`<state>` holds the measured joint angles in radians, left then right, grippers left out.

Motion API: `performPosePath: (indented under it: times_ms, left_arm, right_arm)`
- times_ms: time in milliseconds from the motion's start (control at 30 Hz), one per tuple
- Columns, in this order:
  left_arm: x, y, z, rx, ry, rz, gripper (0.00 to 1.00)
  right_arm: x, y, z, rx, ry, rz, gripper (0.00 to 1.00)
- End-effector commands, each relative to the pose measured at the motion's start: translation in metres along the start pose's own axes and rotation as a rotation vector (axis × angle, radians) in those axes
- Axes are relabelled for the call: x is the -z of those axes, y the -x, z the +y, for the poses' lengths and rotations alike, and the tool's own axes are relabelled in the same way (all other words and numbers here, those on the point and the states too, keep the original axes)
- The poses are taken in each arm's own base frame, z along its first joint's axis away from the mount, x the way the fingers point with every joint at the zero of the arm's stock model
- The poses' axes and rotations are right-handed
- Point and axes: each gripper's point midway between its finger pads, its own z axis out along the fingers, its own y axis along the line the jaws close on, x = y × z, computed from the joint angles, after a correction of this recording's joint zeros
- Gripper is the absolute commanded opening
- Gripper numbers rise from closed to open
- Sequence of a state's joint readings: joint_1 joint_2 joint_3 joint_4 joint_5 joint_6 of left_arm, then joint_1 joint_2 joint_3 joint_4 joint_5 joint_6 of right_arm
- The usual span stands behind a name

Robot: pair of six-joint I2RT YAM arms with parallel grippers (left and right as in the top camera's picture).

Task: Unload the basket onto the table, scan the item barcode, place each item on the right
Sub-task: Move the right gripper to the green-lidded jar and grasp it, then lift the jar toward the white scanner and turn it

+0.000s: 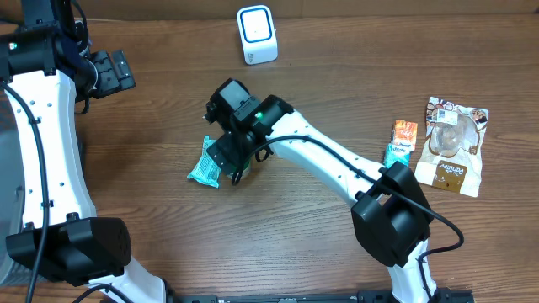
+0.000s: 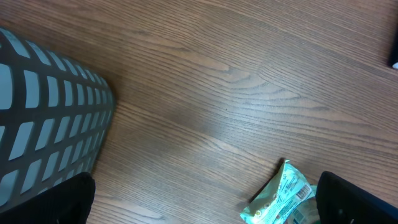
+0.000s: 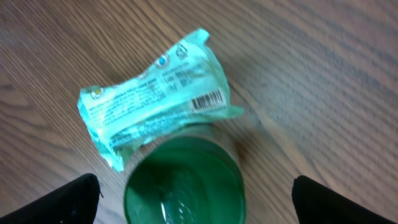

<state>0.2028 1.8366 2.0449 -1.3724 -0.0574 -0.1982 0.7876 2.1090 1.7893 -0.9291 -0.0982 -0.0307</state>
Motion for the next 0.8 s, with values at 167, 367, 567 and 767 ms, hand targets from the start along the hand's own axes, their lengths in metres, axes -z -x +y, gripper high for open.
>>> performPosePath:
  times_ms: [167, 367, 567, 767]
  left_arm:
    - [0.014, 0.004, 0.001, -0.021, -0.002, -0.038, 0.99]
    - [0.014, 0.004, 0.001, -0.021, -0.002, -0.039, 1.00]
    - [0.014, 0.004, 0.001, -0.021, -0.002, -0.038, 1.00]
    - [0.014, 0.004, 0.001, -0.021, -0.002, -0.038, 1.00]
  right_arm:
    - [-0.025, -0.005, -0.003, 0.034, -0.028, 0.032, 1.00]
    - [-0.027, -0.014, -0.003, 0.030, -0.027, 0.066, 0.90]
    - [-0.032, -0.024, -0.004, 0.027, -0.026, 0.096, 0.81]
    - [-0.042, -0.034, -0.006, 0.024, -0.026, 0.110, 0.77]
